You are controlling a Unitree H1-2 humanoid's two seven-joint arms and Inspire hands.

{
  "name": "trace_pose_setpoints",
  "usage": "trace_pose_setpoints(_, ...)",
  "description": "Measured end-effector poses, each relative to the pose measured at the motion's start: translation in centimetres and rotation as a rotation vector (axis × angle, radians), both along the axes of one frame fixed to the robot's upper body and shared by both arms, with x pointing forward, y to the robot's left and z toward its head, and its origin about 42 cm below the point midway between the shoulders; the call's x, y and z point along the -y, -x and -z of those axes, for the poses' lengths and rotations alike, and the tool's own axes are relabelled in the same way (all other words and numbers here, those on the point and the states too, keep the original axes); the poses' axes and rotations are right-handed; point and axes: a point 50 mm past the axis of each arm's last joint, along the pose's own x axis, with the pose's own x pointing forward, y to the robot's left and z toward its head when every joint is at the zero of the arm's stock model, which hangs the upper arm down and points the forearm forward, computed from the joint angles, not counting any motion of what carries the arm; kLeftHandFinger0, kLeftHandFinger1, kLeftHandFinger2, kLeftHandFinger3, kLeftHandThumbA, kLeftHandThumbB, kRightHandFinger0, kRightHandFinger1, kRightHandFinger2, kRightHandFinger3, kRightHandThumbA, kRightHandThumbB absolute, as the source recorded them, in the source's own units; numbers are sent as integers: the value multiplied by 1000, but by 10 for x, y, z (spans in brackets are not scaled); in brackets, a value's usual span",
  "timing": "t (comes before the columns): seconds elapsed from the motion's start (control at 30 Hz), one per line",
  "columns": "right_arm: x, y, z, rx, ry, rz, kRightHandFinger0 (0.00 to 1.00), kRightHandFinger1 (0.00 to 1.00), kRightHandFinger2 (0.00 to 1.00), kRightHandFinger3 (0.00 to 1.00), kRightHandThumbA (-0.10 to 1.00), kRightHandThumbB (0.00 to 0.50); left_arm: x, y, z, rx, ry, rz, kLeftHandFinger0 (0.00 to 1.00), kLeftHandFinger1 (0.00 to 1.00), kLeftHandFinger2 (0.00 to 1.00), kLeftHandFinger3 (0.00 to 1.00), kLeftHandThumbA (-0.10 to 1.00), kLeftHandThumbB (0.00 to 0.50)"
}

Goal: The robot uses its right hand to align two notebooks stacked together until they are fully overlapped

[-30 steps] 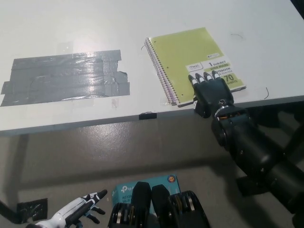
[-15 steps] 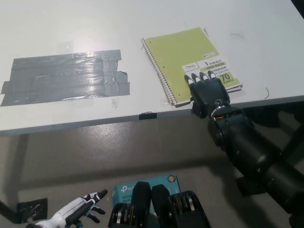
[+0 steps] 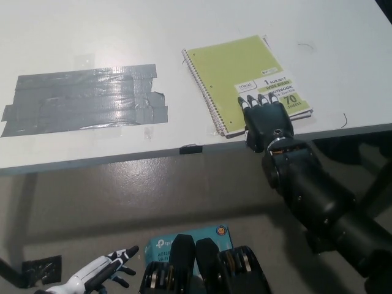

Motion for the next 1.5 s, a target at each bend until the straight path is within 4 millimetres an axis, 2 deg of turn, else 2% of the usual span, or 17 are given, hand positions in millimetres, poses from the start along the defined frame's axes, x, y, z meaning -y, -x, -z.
trace_pose_setpoints(0.13, -6, 2, 0, -9, -27, 28, 1000, 1000, 1000, 1000, 1000, 500, 0, 1, 1, -2, 1, 0, 733, 710, 790, 1000, 1000, 500)
trace_pose_setpoints(0.27, -11, 4, 1, -9, -33, 40, 1000, 1000, 1000, 1000, 1000, 500, 1, 4, 3, -8, 2, -1, 783, 702, 727, 1000, 1000, 500)
trace_pose_setpoints(0.4, -16, 5, 0, -24, -66, 59, 1000, 1000, 1000, 1000, 1000, 500, 1, 4, 3, -9, 2, 0, 773, 690, 708, 1000, 1000, 500)
trace_pose_setpoints(0.43, -18, 5, -1, -26, -74, 63, 1000, 1000, 1000, 1000, 1000, 500, 1, 4, 3, -9, 2, 0, 804, 737, 741, 1000, 1000, 500)
trace_pose_setpoints(0.5, -21, 6, -1, -30, -86, 67, 1000, 1000, 1000, 1000, 1000, 500, 1, 5, 3, -9, 1, 1, 795, 708, 694, 1000, 1000, 500)
trace_pose_setpoints(0.87, -30, 11, 2, -39, -127, 89, 1000, 1000, 1000, 1000, 1000, 500, 5, 7, 5, -10, 10, 3, 751, 686, 680, 1000, 1000, 500)
trace_pose_setpoints(0.9, -31, 11, 2, -40, -133, 92, 1000, 1000, 1000, 1000, 1000, 500, 5, 7, 5, -10, 11, 3, 842, 805, 811, 1000, 1000, 500)
trace_pose_setpoints(0.93, -30, 12, 2, -40, -138, 95, 1000, 1000, 1000, 1000, 1000, 500, 5, 8, 6, -11, 11, 3, 918, 866, 867, 990, 1000, 500)
trace_pose_setpoints(1.0, -30, 12, 2, -40, -142, 100, 1000, 1000, 1000, 1000, 1000, 500, 5, 9, 7, -13, 12, 4, 923, 901, 912, 1000, 1000, 500)
trace_pose_setpoints(1.03, -30, 12, 2, -40, -148, 105, 1000, 1000, 1000, 1000, 1000, 500, 5, 10, 7, -12, 13, 5, 973, 887, 847, 1000, 1000, 500)
trace_pose_setpoints(1.07, -29, 12, 3, -41, -152, 109, 1000, 1000, 1000, 1000, 1000, 500, 5, 10, 8, -12, 14, 6, 912, 829, 812, 1000, 1000, 500)
trace_pose_setpoints(1.1, -29, 12, 3, -40, -155, 113, 1000, 1000, 1000, 1000, 1000, 500, 5, 11, 8, -12, 14, 6, 927, 891, 873, 1000, 1000, 500)
trace_pose_setpoints(1.13, -29, 12, 3, -40, -157, 117, 1000, 1000, 1000, 1000, 1000, 500, 5, 11, 8, -11, 15, 7, 830, 789, 810, 999, 1000, 500)
trace_pose_setpoints(1.2, -28, 12, 3, -40, -164, 125, 1000, 1000, 1000, 1000, 1000, 500, 5, 12, 8, -10, 16, 8, 812, 762, 765, 1000, 1000, 500)
trace_pose_setpoints(1.23, -27, 12, 3, -40, -167, 128, 1000, 1000, 1000, 1000, 1000, 500, 5, 12, 9, -11, 16, 8, 735, 695, 731, 1000, 1000, 498)
trace_pose_setpoints(1.37, -24, 11, 3, -39, -166, 136, 1000, 1000, 1000, 1000, 1000, 500, 5, 14, 10, -15, 19, 4, 661, 630, 669, 1000, 1000, 500)
trace_pose_setpoints(1.5, -20, 10, 3, -41, -168, 143, 1000, 1000, 1000, 1000, 1000, 500, 7, 16, 10, -16, 25, 4, 671, 641, 665, 1000, 1000, 500)
